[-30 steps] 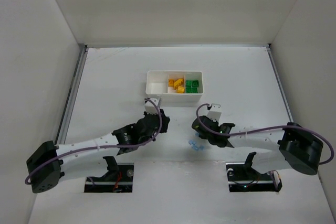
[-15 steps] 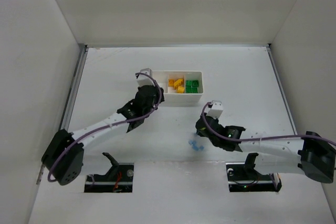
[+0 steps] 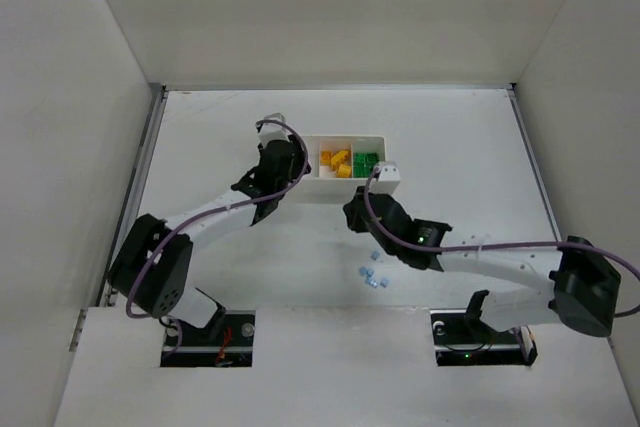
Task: Sort the legos into containers by color
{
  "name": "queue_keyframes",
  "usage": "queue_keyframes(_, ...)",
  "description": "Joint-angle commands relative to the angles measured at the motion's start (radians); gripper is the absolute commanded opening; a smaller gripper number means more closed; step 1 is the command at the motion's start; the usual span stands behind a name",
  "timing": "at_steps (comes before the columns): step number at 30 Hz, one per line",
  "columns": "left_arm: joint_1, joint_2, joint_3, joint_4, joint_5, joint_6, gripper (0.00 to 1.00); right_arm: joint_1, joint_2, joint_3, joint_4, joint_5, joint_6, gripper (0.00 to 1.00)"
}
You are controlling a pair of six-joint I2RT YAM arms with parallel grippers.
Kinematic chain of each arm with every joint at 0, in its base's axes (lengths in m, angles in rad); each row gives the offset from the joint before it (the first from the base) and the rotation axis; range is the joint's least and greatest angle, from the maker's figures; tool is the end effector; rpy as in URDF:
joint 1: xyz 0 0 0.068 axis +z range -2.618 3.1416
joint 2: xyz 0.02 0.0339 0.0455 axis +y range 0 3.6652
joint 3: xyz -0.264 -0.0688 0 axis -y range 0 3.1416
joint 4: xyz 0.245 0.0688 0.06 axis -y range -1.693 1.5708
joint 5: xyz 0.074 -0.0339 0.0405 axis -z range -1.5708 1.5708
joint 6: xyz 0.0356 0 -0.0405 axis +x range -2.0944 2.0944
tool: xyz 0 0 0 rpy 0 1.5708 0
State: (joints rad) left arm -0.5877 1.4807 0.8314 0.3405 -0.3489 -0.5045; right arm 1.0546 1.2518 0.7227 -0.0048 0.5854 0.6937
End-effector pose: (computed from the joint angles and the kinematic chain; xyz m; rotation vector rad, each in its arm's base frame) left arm 0.2814 -0.1729 0.2434 -0.1626 1.8754 -0.4273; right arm 0.1495 0.2236 0.2396 -0.0208 2.0436 0.4919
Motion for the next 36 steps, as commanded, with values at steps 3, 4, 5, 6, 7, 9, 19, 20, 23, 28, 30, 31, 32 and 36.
queue_keyframes(3, 0.001, -0.232, -0.095, 0.034, 0.005, -0.002, 0.42, -0.104, 0.182, 0.205, 0.216, -0.11, -0.135, 0.21)
queue_keyframes(4, -0.005, -0.278, -0.13, 0.023, 0.005, -0.008, 0.4, -0.12, 0.22, 0.243, 0.226, -0.122, -0.144, 0.21)
queue_keyframes(5, -0.013, -0.322, -0.164, 0.008, 0.005, -0.012, 0.4, -0.132, 0.26, 0.279, 0.236, -0.133, -0.151, 0.21)
queue_keyframes(6, -0.023, -0.37, -0.202, -0.014, 0.004, -0.023, 0.39, -0.143, 0.299, 0.315, 0.246, -0.145, -0.157, 0.21)
queue_keyframes(7, -0.036, -0.419, -0.24, -0.035, 0.002, -0.035, 0.39, -0.155, 0.342, 0.354, 0.256, -0.157, -0.163, 0.21)
queue_keyframes(9, -0.06, -0.512, -0.314, -0.086, -0.005, -0.06, 0.37, -0.172, 0.426, 0.437, 0.255, -0.183, -0.174, 0.22)
queue_keyframes(19, -0.275, -0.709, -0.511, -0.219, -0.024, -0.201, 0.36, -0.216, 0.643, 0.689, 0.226, -0.223, -0.169, 0.45)
queue_keyframes(20, -0.306, -0.686, -0.509, -0.203, -0.03, -0.212, 0.36, -0.218, 0.632, 0.682, 0.224, -0.216, -0.169, 0.5)
queue_keyframes(23, -0.401, -0.588, -0.48, -0.114, -0.05, -0.209, 0.36, -0.221, 0.551, 0.604, 0.238, -0.179, -0.169, 0.56)
queue_keyframes(28, -0.548, -0.352, -0.361, 0.014, -0.055, -0.161, 0.36, -0.222, 0.309, 0.33, 0.267, -0.095, -0.161, 0.38)
queue_keyframes(30, -0.588, -0.278, -0.319, 0.04, -0.05, -0.137, 0.36, -0.219, 0.192, 0.189, 0.267, -0.044, -0.139, 0.28)
queue_keyframes(31, -0.612, -0.237, -0.299, 0.057, -0.048, -0.12, 0.36, -0.219, 0.132, 0.125, 0.258, -0.021, -0.119, 0.24)
queue_keyframes(32, -0.64, -0.19, -0.275, 0.077, -0.048, -0.096, 0.35, -0.219, 0.051, 0.033, 0.244, 0.005, -0.085, 0.21)
queue_keyframes(36, -0.683, -0.076, -0.207, 0.107, -0.042, -0.045, 0.36, -0.219, -0.181, -0.185, 0.113, 0.04, 0.032, 0.2)
